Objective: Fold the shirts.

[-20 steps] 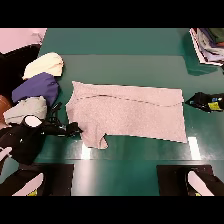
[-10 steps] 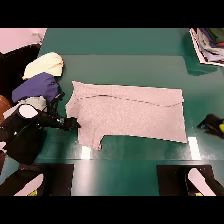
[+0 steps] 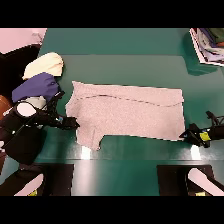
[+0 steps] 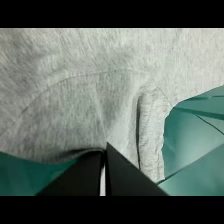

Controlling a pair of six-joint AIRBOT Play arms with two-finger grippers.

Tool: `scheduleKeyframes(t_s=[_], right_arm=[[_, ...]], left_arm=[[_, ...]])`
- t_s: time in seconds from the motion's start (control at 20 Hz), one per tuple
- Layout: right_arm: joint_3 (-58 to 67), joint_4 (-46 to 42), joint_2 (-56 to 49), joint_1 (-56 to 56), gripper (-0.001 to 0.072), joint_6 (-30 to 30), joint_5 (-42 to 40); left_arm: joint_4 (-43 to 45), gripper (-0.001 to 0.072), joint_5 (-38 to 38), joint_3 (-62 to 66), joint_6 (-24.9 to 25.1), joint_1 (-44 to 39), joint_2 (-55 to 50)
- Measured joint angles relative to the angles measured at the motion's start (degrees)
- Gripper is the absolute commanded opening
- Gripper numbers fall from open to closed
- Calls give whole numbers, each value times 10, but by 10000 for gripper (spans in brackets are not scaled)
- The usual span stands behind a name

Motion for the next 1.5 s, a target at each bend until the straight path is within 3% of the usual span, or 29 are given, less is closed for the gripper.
scheduleKeyframes(t_s=[0.05, 0.1, 0.4, 0.65, 0.85, 1.2, 1.25, 1.3, 1.35, 1.4, 1.5], right_arm=[[4, 0, -5, 16, 40, -2, -8], [8, -6, -6, 29, 15, -2, -12], [45, -92, 80, 91, 14, -4, 70], [92, -144, 179, 108, 14, -3, 128], [153, -119, 153, 110, 14, -3, 109], [259, -59, -28, 140, 15, -3, 33], [272, -56, -53, 151, 23, -3, 24], [285, -53, -80, 162, 114, -3, 15], [297, -51, -102, 172, 244, -2, 6], [310, -50, -124, 181, 288, -1, -3], [336, -40, -160, 192, 394, 1, -16]], left_arm=[[5, 18, -5, 1, 0, 0, 0], [16, 19, -15, 3, -2, 0, 0], [114, 19, -119, 16, -49, 0, 76], [141, 19, -188, 46, -79, 0, 152], [149, 20, -139, 91, -71, 0, 120], [152, 20, 24, 156, -26, 0, -57], [152, 22, 43, 161, -23, 0, -78], [151, 26, 63, 165, -20, 0, -99], [151, 229, 77, 168, -18, 0, -114], [151, 488, 90, 171, -18, 0, -125], [146, 527, 107, 176, -18, 0, -140]])
